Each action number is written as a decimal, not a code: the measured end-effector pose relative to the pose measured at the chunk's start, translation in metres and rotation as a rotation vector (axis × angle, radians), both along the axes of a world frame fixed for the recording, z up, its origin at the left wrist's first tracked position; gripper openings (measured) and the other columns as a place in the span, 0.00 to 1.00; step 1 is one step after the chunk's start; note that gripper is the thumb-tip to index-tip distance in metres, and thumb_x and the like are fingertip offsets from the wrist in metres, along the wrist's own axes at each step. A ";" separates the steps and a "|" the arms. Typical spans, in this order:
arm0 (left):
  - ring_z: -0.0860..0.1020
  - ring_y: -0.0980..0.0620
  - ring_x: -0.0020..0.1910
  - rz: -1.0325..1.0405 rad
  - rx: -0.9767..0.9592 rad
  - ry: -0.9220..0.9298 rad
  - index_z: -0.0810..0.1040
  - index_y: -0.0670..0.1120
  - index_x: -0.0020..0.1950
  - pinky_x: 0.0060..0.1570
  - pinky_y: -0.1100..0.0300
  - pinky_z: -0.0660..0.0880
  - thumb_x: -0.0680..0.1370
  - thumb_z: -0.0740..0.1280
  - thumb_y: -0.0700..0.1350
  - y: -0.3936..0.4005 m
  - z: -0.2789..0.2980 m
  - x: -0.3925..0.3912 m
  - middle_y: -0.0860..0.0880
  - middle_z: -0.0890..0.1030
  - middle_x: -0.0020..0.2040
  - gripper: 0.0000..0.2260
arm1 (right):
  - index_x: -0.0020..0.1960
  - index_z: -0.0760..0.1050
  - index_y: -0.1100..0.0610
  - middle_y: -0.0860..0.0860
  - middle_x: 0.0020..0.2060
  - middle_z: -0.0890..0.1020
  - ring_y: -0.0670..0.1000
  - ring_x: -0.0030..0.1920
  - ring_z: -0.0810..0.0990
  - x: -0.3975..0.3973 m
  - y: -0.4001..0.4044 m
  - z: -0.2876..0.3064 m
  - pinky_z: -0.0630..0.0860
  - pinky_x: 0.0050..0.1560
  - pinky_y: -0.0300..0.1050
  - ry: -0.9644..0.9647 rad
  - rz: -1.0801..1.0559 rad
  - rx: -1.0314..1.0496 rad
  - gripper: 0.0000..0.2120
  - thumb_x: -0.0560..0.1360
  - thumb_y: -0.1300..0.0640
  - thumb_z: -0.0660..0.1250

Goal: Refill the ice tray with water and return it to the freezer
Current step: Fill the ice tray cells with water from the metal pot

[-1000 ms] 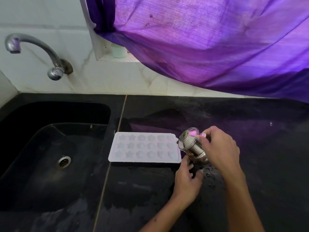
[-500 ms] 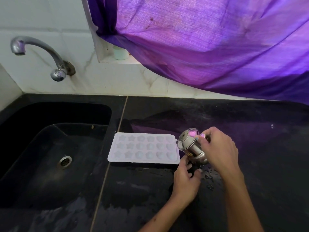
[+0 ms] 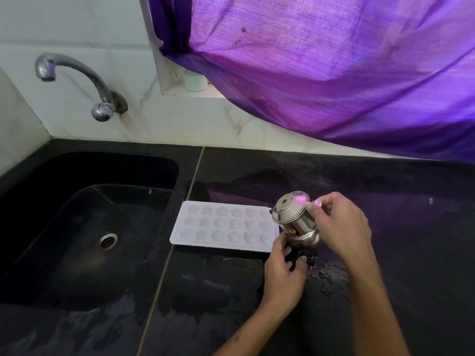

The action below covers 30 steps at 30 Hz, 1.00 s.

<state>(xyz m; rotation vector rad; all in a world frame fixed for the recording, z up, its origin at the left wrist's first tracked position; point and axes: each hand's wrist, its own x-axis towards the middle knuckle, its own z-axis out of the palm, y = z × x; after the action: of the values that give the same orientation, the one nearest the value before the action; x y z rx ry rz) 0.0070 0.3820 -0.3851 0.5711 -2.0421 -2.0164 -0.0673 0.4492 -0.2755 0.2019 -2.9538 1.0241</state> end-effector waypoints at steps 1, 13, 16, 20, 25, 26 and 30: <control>0.71 0.65 0.60 0.003 -0.001 -0.001 0.65 0.51 0.72 0.51 0.79 0.69 0.76 0.65 0.38 -0.001 0.000 0.000 0.58 0.74 0.63 0.25 | 0.46 0.71 0.47 0.46 0.42 0.78 0.52 0.45 0.74 -0.001 -0.002 0.000 0.67 0.43 0.47 0.002 0.011 0.009 0.07 0.76 0.44 0.64; 0.72 0.63 0.59 0.038 0.001 -0.021 0.67 0.52 0.68 0.48 0.75 0.70 0.76 0.66 0.40 -0.011 0.003 -0.006 0.58 0.74 0.59 0.22 | 0.48 0.72 0.48 0.47 0.43 0.78 0.52 0.44 0.75 -0.003 -0.026 0.006 0.67 0.41 0.46 0.062 0.101 0.123 0.06 0.77 0.46 0.65; 0.72 0.64 0.58 0.046 0.017 -0.021 0.67 0.53 0.67 0.48 0.75 0.70 0.76 0.66 0.40 -0.012 0.003 -0.008 0.59 0.74 0.57 0.21 | 0.50 0.73 0.49 0.47 0.42 0.77 0.52 0.45 0.76 -0.004 -0.029 0.008 0.67 0.42 0.46 0.076 0.111 0.139 0.07 0.76 0.46 0.65; 0.72 0.65 0.58 0.042 0.030 -0.024 0.67 0.54 0.66 0.49 0.73 0.71 0.76 0.65 0.40 -0.011 0.004 -0.009 0.60 0.74 0.58 0.21 | 0.49 0.73 0.49 0.46 0.42 0.76 0.51 0.43 0.74 -0.005 -0.030 0.008 0.66 0.41 0.46 0.084 0.110 0.142 0.07 0.76 0.46 0.66; 0.72 0.65 0.57 0.053 0.045 -0.020 0.67 0.52 0.67 0.49 0.73 0.71 0.76 0.65 0.39 -0.010 0.006 -0.009 0.59 0.75 0.57 0.21 | 0.47 0.73 0.48 0.47 0.43 0.78 0.53 0.45 0.76 -0.008 -0.029 0.008 0.68 0.42 0.47 0.067 0.116 0.133 0.06 0.75 0.46 0.67; 0.72 0.65 0.57 0.054 0.049 -0.019 0.67 0.52 0.67 0.49 0.74 0.71 0.76 0.65 0.39 -0.009 0.006 -0.010 0.59 0.76 0.57 0.21 | 0.46 0.73 0.47 0.47 0.43 0.78 0.54 0.46 0.77 -0.008 -0.028 0.008 0.68 0.42 0.47 0.064 0.116 0.132 0.06 0.75 0.46 0.67; 0.73 0.64 0.57 0.052 0.044 -0.015 0.67 0.51 0.68 0.49 0.74 0.71 0.76 0.65 0.39 -0.008 0.008 -0.008 0.59 0.76 0.57 0.21 | 0.44 0.73 0.47 0.46 0.41 0.78 0.53 0.45 0.76 -0.010 -0.026 0.007 0.68 0.41 0.47 0.055 0.111 0.113 0.06 0.75 0.46 0.67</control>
<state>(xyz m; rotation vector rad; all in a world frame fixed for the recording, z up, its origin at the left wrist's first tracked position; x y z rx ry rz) -0.0013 0.3739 -0.3775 0.6424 -1.9750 -2.0375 -0.0772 0.4236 -0.2682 0.3924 -2.9820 0.8470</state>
